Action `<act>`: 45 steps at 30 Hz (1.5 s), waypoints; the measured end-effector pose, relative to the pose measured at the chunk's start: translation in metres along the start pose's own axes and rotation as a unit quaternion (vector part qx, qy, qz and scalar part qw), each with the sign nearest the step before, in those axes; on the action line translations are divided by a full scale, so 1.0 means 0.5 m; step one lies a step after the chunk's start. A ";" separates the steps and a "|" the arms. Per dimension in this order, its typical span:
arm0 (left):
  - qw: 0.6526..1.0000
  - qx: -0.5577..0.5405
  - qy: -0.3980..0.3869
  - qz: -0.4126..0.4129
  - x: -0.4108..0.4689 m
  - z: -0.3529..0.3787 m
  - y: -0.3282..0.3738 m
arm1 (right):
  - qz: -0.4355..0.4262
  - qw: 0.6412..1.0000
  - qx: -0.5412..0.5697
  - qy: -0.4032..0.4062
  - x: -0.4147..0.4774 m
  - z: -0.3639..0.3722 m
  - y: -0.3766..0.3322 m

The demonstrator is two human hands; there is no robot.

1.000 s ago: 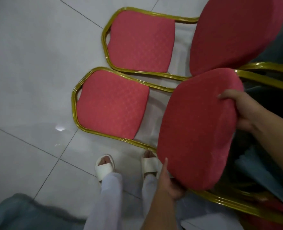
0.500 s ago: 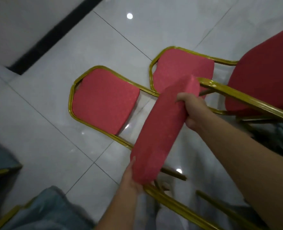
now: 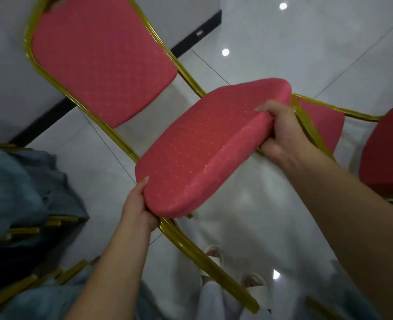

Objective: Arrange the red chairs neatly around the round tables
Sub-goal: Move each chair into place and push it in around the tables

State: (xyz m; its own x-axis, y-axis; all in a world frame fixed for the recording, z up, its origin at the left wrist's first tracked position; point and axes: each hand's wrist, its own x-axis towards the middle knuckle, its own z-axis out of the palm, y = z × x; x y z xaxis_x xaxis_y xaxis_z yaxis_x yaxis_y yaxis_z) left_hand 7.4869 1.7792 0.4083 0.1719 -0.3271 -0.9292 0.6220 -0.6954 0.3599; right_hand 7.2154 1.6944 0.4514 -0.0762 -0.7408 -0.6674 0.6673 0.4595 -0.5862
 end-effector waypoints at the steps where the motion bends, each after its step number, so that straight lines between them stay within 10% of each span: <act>1: 1.000 -0.005 0.001 0.006 -0.008 0.001 -0.020 | 0.003 1.000 0.007 -0.004 -0.009 -0.024 0.003; 15: 0.994 -0.025 0.095 0.050 -0.057 0.072 -0.345 | -0.022 0.998 -0.045 0.029 -0.071 -0.315 -0.066; 24: 0.954 0.280 0.098 -0.031 -0.093 0.041 -0.547 | 0.110 0.969 -0.170 0.144 -0.179 -0.596 -0.081; 27: 0.901 0.429 0.037 -0.049 -0.130 0.026 -0.569 | 0.033 0.904 -0.310 0.291 -0.221 -0.635 -0.065; 31: 0.889 0.447 -0.040 -0.094 -0.234 0.033 -0.532 | 0.006 0.873 -0.371 0.315 -0.346 -0.569 -0.076; 40: 0.933 0.346 0.070 0.074 -0.486 -0.013 -0.238 | -0.156 0.966 -0.183 0.101 -0.685 -0.204 -0.173; 45: 0.893 0.366 -0.188 0.184 -0.678 0.114 -0.092 | -0.271 0.936 -0.207 0.084 -0.729 -0.040 -0.270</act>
State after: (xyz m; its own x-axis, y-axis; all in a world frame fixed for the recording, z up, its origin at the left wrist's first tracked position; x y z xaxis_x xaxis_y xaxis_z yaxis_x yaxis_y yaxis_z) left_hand 7.3566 1.8855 0.7116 -0.0929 -0.7151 -0.6928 -0.1139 -0.6837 0.7209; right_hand 7.1383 1.9120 0.7649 -0.4583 -0.8491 -0.2628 0.1547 0.2149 -0.9643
